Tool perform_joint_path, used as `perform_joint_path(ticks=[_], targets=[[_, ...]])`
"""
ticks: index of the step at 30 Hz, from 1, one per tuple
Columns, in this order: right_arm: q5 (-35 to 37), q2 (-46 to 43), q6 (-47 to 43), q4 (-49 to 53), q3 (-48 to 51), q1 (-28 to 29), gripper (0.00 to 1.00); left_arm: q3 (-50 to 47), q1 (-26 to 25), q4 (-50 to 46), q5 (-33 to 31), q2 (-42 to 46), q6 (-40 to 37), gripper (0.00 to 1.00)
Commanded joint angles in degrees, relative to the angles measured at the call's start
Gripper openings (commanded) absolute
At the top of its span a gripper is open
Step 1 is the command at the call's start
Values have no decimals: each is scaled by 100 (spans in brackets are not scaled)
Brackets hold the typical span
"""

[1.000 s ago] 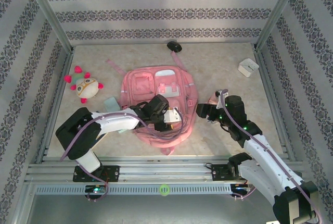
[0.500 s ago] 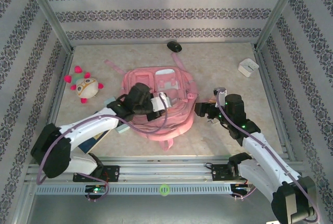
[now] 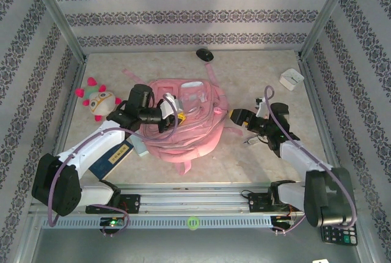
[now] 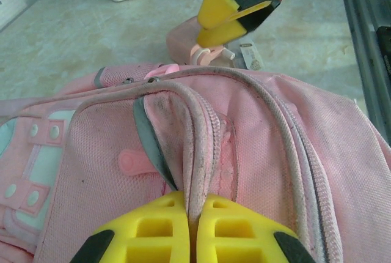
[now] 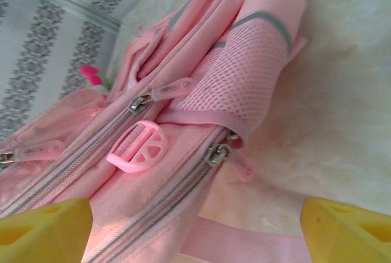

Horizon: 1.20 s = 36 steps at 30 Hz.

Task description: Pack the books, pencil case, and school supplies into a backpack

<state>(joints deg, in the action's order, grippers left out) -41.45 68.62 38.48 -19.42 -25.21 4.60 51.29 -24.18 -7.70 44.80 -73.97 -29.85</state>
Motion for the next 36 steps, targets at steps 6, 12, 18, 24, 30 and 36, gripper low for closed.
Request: perform_joint_path(ticks=[6, 12, 18, 24, 30, 36], targets=[[-674, 810, 716, -1176, -376, 20, 98, 373, 122, 344, 886, 113, 25, 0], [-949, 1878, 649, -1753, -879, 120, 98, 482, 176, 126, 1031, 50, -122, 0], [-1657, 2356, 1076, -2280, -886, 151, 89, 467, 254, 248, 948, -1, -56, 0], [-1743, 1755, 974, -2053, -334, 155, 74, 559, 416, 245, 918, -158, -56, 0], [-1744, 1464, 888, -1789, -169, 154, 60, 655, 471, 248, 947, -272, -52, 0], [-1682, 1306, 813, -1594, -98, 152, 47, 639, 479, 322, 916, -257, -9, 0]])
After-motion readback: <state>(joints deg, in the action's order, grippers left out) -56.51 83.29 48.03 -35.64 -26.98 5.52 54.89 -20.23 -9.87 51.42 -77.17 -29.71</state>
